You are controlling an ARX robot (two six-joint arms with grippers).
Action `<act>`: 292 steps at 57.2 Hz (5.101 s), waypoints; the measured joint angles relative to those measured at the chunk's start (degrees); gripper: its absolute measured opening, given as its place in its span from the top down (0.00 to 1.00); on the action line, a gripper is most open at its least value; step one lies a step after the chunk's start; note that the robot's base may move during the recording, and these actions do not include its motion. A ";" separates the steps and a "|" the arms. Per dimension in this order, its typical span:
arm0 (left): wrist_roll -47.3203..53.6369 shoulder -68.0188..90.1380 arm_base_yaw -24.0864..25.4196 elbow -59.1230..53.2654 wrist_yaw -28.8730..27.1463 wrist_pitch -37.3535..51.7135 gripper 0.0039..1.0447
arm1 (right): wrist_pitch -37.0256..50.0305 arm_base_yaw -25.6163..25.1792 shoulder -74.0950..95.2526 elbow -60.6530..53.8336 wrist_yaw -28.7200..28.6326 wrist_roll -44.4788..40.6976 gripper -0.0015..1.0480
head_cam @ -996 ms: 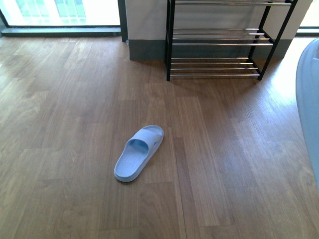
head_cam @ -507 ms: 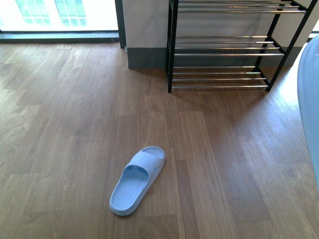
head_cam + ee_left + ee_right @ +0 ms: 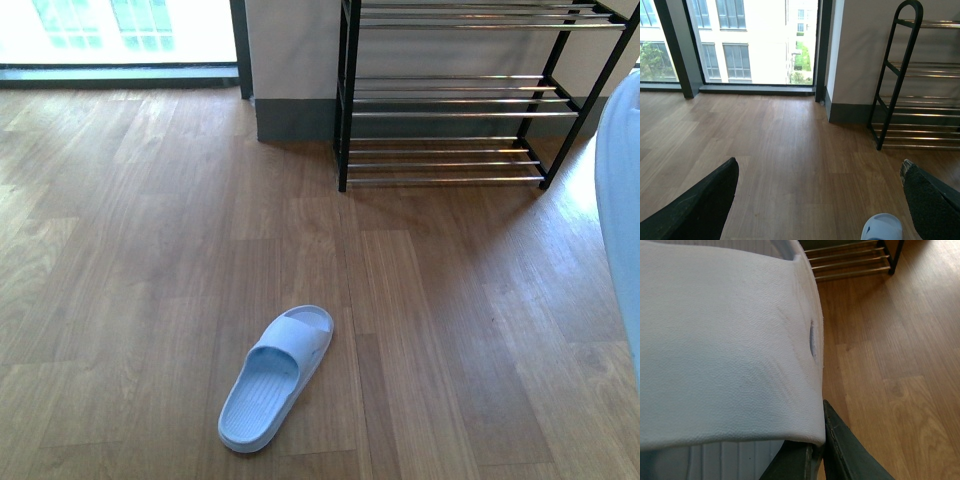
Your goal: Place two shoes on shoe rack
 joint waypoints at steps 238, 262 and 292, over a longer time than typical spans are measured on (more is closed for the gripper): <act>12.59 84.00 -7.32 26.08 -18.32 30.53 0.99 | -0.02 0.00 0.00 0.00 0.02 0.00 0.99; 10.27 73.70 -6.32 21.68 -19.71 27.15 0.99 | -0.02 -0.02 -0.02 0.00 0.04 0.00 0.99; 10.19 73.68 -6.32 21.66 -19.71 27.12 0.99 | -0.02 0.00 -0.09 0.00 0.04 0.00 0.99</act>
